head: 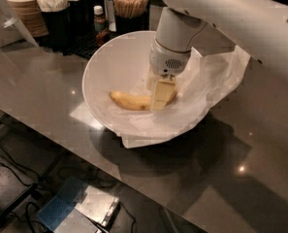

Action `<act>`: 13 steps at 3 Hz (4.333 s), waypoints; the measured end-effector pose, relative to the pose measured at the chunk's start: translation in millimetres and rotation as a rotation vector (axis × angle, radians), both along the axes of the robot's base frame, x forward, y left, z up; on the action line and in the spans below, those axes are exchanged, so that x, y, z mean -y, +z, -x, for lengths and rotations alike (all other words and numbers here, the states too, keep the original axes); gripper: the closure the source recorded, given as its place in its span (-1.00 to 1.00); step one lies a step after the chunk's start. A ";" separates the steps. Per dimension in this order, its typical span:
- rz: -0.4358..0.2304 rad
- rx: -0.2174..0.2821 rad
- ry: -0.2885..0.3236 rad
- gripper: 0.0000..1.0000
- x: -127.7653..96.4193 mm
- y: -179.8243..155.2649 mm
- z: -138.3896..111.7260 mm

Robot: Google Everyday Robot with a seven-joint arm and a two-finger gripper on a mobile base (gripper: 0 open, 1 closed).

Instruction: Pick banana from white bowl

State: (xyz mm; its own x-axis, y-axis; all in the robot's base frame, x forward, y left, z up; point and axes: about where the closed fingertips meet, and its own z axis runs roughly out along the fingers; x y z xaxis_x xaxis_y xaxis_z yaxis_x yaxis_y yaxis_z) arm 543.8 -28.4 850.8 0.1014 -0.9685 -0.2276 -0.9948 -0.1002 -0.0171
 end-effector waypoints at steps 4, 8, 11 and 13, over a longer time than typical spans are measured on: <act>-0.031 -0.050 -0.021 0.70 4.0 -19.8 -3.7; -0.022 0.268 -0.102 1.00 8.0 66.7 45.6; -0.120 0.551 -0.001 1.00 -3.2 149.0 105.2; -0.131 0.593 0.008 1.00 -3.7 161.0 115.4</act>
Offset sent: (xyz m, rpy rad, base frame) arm 0.0014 -0.0056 -0.0175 0.0292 0.0548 -0.0177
